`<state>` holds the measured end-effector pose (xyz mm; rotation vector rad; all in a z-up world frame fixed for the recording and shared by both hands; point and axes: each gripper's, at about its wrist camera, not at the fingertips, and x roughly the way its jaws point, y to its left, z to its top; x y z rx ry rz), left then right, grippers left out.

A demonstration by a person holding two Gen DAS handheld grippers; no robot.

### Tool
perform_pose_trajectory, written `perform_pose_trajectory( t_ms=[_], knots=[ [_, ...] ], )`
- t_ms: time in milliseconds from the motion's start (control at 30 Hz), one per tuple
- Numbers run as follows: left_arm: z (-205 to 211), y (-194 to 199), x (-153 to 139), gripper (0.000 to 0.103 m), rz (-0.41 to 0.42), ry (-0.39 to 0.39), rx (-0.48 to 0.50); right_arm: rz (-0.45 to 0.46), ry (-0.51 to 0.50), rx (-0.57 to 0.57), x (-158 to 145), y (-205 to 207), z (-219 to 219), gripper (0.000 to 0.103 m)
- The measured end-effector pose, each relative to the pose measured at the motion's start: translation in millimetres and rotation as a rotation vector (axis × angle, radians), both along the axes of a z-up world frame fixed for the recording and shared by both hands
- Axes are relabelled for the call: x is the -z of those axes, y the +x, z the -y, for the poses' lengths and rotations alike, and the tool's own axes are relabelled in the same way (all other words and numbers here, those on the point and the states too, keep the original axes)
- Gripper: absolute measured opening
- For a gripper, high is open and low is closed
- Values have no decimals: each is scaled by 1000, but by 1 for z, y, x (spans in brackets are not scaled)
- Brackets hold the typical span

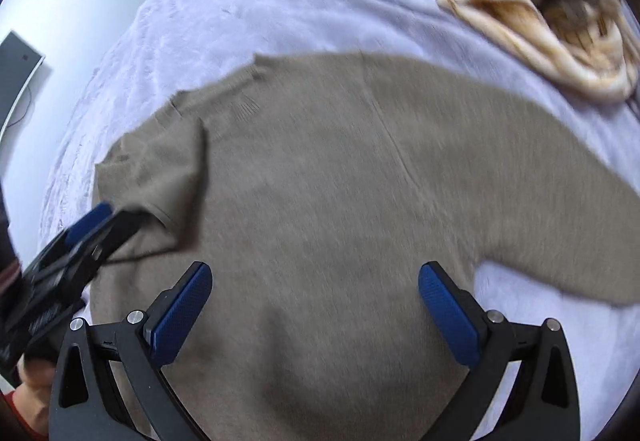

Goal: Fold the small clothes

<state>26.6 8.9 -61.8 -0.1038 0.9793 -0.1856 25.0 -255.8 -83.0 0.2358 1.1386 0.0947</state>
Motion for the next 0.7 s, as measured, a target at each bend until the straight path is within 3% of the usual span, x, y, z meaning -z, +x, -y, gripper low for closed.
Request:
perform_pose_trajectory(
  t_ms=[167,333,433,567,600,633,667,700],
  knots=[
    [-76,11,27,89,-112,77,-220,113,-116,-279,-14,33,-87,103],
    [-99,21,47,89,-160,75,-288,211,-411,-592,4,35,-195,102],
    [-100,24,59,89,-184,70,-293,237,-544,-680,25,41,-227,102],
    [-101,24,66,89,-195,54,-300,242,-654,-714,47,46,-245,101],
    [-101,27,66,89,-196,54,-299,240,-657,-713,49,47,-245,95],
    [-101,27,67,89,-199,51,-298,227,-642,-721,50,48,-246,72],
    [-101,27,67,89,-199,52,-297,209,-621,-732,51,50,-246,57],
    [-100,27,67,89,-199,55,-296,188,-593,-742,52,52,-247,22]
  ],
)
